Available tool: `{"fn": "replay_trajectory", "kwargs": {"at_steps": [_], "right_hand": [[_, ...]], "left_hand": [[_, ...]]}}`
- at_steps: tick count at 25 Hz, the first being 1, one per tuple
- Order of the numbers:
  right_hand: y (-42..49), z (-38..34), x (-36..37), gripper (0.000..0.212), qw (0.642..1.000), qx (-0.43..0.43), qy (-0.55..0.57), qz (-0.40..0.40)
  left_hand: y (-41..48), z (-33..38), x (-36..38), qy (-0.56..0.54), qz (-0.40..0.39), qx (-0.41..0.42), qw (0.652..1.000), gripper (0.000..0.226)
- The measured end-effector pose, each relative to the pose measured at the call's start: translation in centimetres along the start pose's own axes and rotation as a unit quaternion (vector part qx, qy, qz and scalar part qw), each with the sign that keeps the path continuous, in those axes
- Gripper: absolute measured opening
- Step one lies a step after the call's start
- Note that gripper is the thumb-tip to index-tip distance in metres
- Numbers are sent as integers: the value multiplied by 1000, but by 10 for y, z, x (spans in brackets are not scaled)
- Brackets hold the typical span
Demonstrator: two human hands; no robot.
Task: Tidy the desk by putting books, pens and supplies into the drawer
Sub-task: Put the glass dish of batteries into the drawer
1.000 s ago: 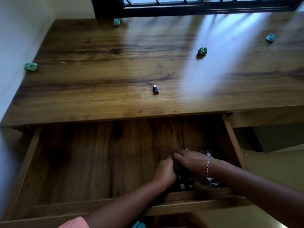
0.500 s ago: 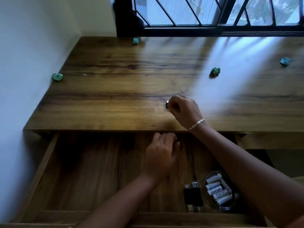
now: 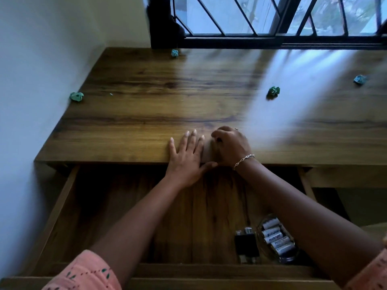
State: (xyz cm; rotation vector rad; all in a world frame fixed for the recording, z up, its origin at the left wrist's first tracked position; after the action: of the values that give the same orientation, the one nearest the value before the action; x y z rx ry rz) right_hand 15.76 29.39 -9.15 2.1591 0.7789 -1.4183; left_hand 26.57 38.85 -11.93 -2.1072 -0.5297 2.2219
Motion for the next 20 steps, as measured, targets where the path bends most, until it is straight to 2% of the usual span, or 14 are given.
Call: {"fn": "replay_trajectory", "kwargs": {"at_steps": [1,3,5,6,8,10,15,20], "right_hand": [[-12,0,-6,27,999,-5,43,15],[-48,6,-14,30,992,-82,99,20],[-90,21,-6,28,983,-155,91,-38],[-107,30,2,24,980,-157,81,-86],[-125,47,21,18,974,-105,66,-190],[-126,58,39,20,961,-44,47,-269],[-108,63,51,21,945,73,54,-314],[-112,62,53,18,931,87,24,-353]], "left_hand": [[0,-1,-1,1,-3,6,1000,82],[-1,-2,-3,4,-1,11,1000,80],[-2,-2,-1,4,1,14,1000,79],[-2,-1,0,3,3,16,1000,79],[-2,-1,0,0,9,19,1000,79],[-3,-1,0,-3,15,19,1000,80],[-4,0,0,0,20,19,1000,79],[-4,-3,1,13,32,26,999,78]]}}
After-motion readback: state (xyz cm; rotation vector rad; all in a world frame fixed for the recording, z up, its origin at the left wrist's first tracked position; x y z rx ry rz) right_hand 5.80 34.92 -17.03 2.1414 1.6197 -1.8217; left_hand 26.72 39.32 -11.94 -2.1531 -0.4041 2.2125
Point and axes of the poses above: each hand's wrist, its own y-axis towards the middle knuckle, its own x-axis out of the palm, z = x × y, the point moved 1 cm from there along y, towards the middle knuckle, and after that the axes turned 8 degrees about -z, right-handed, at the moved point
